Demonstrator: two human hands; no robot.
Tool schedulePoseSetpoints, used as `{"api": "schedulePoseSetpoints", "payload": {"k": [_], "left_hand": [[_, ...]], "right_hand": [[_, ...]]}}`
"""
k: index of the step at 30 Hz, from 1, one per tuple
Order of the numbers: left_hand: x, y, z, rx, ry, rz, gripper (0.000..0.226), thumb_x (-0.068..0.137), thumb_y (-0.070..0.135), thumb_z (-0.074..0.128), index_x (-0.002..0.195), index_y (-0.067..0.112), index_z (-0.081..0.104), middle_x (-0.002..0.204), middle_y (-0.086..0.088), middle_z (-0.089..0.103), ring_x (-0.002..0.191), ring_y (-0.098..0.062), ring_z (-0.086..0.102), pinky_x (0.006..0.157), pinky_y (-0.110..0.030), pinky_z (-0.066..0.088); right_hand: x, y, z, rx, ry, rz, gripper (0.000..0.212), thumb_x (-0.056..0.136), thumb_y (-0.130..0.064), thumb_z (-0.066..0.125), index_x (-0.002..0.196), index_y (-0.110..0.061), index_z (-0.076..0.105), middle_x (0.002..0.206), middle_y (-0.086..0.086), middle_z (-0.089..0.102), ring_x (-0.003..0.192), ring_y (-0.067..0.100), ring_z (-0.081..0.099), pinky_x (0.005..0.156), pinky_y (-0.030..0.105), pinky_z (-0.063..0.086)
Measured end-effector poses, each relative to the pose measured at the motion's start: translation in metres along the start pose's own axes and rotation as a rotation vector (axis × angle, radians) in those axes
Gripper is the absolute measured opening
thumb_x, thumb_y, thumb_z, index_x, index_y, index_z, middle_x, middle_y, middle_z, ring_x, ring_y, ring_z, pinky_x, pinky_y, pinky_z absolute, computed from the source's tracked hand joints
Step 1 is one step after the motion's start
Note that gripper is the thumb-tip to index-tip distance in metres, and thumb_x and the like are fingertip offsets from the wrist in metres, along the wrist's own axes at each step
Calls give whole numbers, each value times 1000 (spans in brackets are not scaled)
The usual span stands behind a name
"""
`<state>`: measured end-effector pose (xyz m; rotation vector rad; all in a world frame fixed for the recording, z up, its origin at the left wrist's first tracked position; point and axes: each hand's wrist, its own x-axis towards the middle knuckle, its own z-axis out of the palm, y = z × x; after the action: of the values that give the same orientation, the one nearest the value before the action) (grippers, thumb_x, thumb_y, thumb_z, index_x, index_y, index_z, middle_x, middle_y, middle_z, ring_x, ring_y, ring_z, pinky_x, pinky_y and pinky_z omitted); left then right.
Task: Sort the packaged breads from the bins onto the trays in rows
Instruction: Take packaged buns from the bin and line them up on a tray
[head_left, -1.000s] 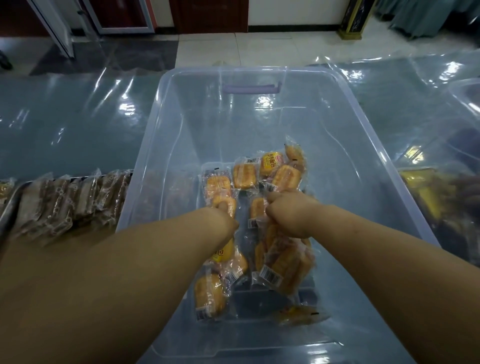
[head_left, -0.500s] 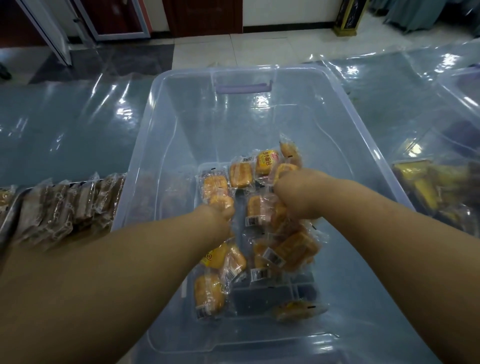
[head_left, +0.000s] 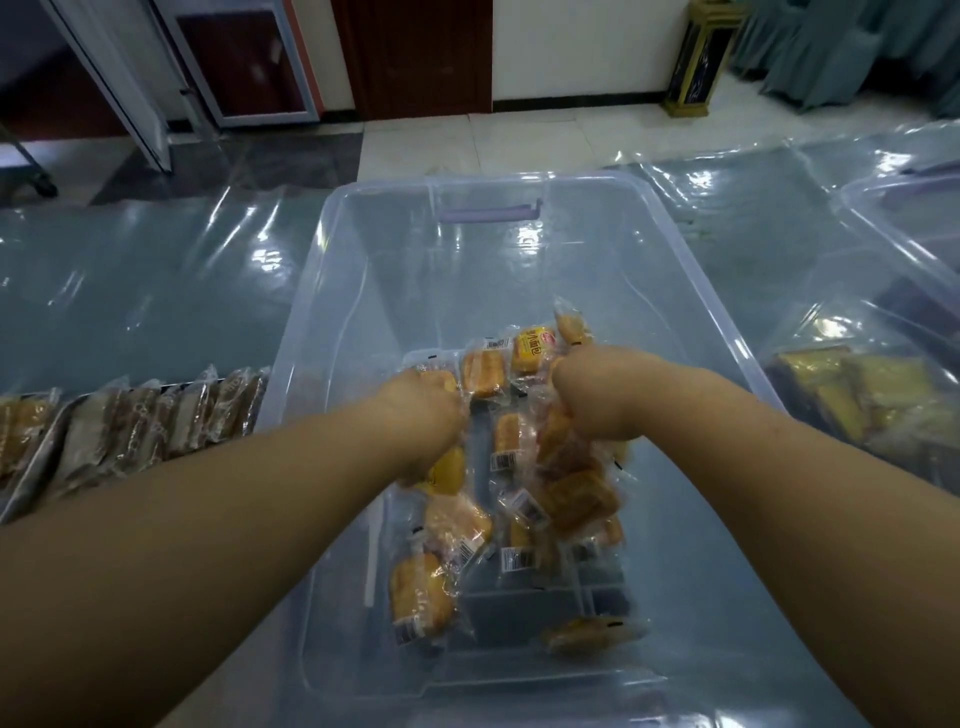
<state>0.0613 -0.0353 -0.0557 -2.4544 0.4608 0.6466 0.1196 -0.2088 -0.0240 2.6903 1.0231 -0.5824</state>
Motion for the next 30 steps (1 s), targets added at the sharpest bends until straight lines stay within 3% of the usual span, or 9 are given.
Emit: {"api": "schedulePoseSetpoints", "payload": {"k": [2, 5, 7, 10, 16, 20, 24, 30], "left_hand": [[-11, -9, -7, -180, 52, -95, 50, 69, 31, 77, 112, 20, 53, 108, -3, 60, 95, -24, 57, 74, -33, 46], [-38, -22, -17, -398, 219, -226, 45, 68, 39, 75, 96, 27, 42, 105, -1, 59, 92, -24, 59, 63, -31, 37], [-61, -29, -20, -528, 343, -290, 48, 67, 47, 73, 89, 31, 33, 103, 0, 60, 92, -24, 58, 62, -30, 36], [-98, -30, -21, -750, 545, -351, 54, 63, 56, 75, 93, 31, 37, 95, 5, 57, 82, -18, 53, 56, -27, 36], [-159, -25, -17, -1122, 893, -511, 71, 55, 60, 77, 113, 33, 47, 93, 13, 56, 87, -12, 57, 76, -35, 51], [-200, -30, -7, -1289, 1068, -599, 59, 47, 68, 72, 93, 39, 50, 86, 16, 60, 79, -1, 57, 62, -22, 43], [-256, -38, 21, -1394, 1156, -675, 61, 41, 71, 70, 88, 40, 46, 84, 18, 58, 75, 3, 55, 59, -18, 40], [-354, -52, 115, -1414, 1116, -774, 67, 45, 67, 73, 100, 33, 55, 83, 12, 65, 73, 0, 61, 56, -19, 42]], "right_hand": [[-6, 1, -6, 19, 53, 27, 27, 83, -7, 54, 60, -15, 43, 64, 1, 42, 53, 13, 40, 44, 22, 26], [-20, 1, -18, 51, 166, 83, 5, 80, -12, 54, 76, -11, 55, 75, 4, 48, 58, 16, 45, 46, 24, 30], [-34, -1, -24, 97, 255, 133, 13, 79, -14, 55, 67, -13, 50, 76, 4, 47, 57, 17, 45, 46, 24, 28], [-56, -4, -32, 162, 398, 201, 20, 75, -14, 56, 58, -10, 49, 73, 6, 47, 57, 23, 48, 47, 24, 31], [-93, -22, -43, 457, 821, 199, 16, 75, -24, 65, 64, -13, 60, 82, 5, 53, 67, 23, 55, 56, 29, 40], [-111, -52, -56, 632, 1075, 173, 15, 76, -26, 67, 66, -19, 60, 80, 4, 59, 68, 16, 54, 55, 26, 39], [-130, -106, -73, 739, 1213, 141, 18, 77, -29, 67, 63, -22, 59, 73, 1, 62, 66, 13, 56, 52, 22, 34], [-145, -234, -79, 821, 1181, 11, 15, 78, -28, 67, 67, -18, 64, 62, -3, 63, 56, 8, 57, 46, 21, 39]]}}
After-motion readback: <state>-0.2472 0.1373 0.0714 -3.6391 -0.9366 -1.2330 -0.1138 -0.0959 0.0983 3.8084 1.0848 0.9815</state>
